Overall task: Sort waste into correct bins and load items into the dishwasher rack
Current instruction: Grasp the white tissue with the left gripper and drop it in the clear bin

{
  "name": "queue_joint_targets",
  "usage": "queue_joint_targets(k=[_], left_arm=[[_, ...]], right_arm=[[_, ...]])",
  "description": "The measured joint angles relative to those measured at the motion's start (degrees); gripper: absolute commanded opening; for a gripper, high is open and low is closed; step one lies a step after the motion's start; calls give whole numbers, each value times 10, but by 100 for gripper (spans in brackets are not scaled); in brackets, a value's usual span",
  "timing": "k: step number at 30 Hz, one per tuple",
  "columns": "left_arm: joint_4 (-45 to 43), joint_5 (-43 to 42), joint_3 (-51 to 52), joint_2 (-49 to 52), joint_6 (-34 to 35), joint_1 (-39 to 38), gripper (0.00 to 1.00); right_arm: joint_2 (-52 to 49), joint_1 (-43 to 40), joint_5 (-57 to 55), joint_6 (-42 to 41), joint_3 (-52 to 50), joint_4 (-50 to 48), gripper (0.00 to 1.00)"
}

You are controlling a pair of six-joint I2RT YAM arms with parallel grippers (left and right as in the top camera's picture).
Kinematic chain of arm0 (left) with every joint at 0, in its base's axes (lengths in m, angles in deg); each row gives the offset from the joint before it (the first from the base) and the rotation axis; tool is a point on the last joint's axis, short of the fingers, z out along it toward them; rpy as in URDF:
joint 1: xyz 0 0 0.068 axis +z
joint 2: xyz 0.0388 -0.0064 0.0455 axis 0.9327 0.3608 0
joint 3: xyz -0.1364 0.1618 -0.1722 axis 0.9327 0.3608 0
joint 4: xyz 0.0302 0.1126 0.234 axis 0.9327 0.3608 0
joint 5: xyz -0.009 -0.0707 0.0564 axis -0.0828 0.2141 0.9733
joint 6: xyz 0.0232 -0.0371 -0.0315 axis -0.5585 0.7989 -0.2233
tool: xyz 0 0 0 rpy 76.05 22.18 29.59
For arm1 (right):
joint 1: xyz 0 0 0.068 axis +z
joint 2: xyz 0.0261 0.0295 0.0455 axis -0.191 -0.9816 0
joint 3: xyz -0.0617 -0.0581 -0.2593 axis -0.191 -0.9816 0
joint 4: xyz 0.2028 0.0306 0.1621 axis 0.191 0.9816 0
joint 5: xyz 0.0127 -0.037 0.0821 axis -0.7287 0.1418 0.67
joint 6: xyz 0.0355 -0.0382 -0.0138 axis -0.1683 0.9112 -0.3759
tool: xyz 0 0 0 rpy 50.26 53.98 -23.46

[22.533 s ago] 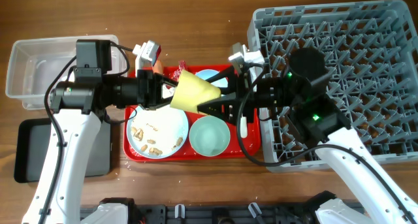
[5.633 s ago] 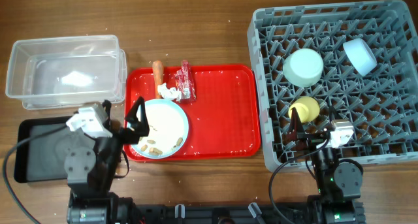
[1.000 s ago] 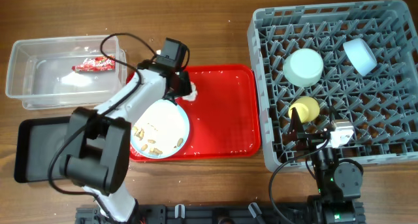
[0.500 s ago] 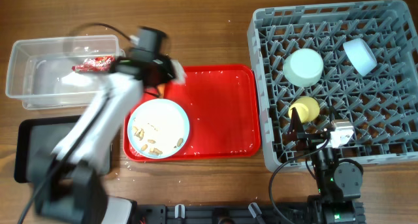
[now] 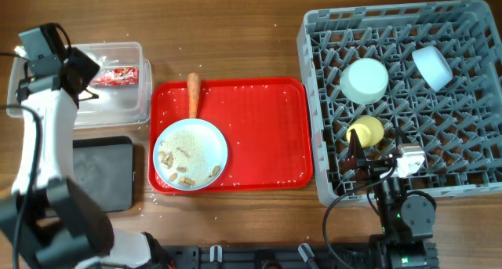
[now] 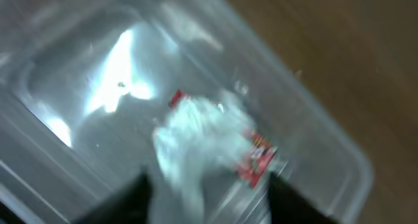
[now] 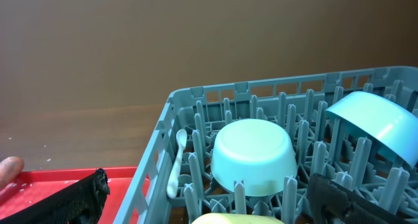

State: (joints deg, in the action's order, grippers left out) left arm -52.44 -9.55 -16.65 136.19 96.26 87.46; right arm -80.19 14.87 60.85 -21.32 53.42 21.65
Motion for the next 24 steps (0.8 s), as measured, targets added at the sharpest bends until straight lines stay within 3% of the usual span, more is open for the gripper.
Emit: queue_joint_targets(k=[3,6,7,10,12,16,19,24], left_arm=[[42,-28,-1,11,-6,-13,100],[67,-38,-13,2,-13,-48,92],[83,-43,-18,-10,-17,-82,86],[110,-46,-23,-23,-23,-145,85],[115,-42,-23,-24,-27,-196,77],[87,-3,-13,8,-33,-295,56],[44,23,-5,63,-45,-321,50],[-6,42,0,145,-53,-326,47]], right_arm=[[0,0,0,0,0,0,100],[0,0,0,0,0,0,100],[0,0,0,0,0,0,100],[0,0,0,0,0,0,100],[0,0,0,0,0,0,99],[0,0,0,0,0,0,100],[0,0,0,0,0,0,100],[0,0,0,0,0,0,100]])
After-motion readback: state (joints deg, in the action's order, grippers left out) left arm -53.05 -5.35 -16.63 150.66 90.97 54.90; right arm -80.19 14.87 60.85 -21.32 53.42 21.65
